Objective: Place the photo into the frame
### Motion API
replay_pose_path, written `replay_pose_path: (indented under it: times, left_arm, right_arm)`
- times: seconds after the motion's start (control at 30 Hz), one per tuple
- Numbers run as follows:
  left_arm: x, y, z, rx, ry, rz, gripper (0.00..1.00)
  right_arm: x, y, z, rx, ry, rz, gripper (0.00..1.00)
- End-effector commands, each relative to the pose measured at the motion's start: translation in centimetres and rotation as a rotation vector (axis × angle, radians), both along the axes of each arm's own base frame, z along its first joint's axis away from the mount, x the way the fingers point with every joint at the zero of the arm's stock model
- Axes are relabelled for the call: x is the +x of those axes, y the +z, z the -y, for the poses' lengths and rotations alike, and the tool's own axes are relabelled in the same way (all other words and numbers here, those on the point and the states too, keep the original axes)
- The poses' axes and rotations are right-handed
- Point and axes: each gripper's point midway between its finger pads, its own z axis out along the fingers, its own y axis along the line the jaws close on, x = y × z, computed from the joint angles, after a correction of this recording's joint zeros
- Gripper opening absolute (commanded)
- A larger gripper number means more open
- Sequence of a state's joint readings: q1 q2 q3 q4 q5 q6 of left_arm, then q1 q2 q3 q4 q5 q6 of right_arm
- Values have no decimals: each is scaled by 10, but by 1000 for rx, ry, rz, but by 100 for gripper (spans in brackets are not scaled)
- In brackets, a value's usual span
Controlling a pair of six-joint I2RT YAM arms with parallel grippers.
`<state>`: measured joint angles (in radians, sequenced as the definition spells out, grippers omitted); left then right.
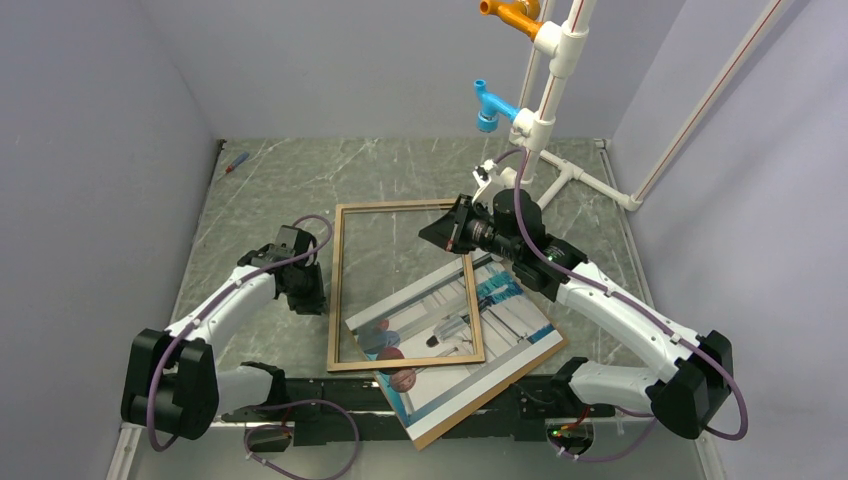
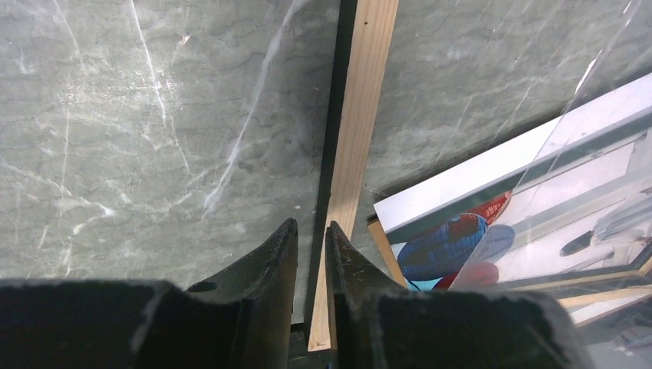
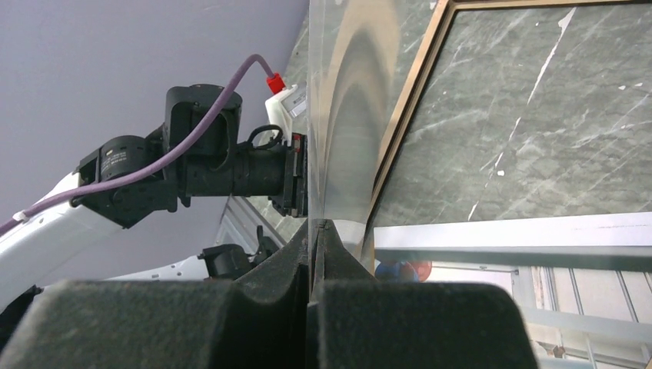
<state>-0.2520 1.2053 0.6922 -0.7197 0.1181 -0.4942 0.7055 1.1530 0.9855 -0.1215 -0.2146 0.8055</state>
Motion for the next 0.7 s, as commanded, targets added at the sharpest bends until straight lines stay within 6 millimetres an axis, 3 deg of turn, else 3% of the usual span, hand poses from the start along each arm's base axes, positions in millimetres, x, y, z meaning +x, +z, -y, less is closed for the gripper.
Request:
replay_pose_path:
  times: [0.0,0.4,0.67]
  left_arm:
    - [5,7,7,-33,-4,29,24]
    - [6,8,10,-55,-9,45,25]
    - [5,1,14,-74,-13,37,22]
  right_arm:
    - [6,30,-3,80,-6,88,0]
    - [6,26,-1,83,-11,88,0]
    - [9,36,2,100,-23,131,0]
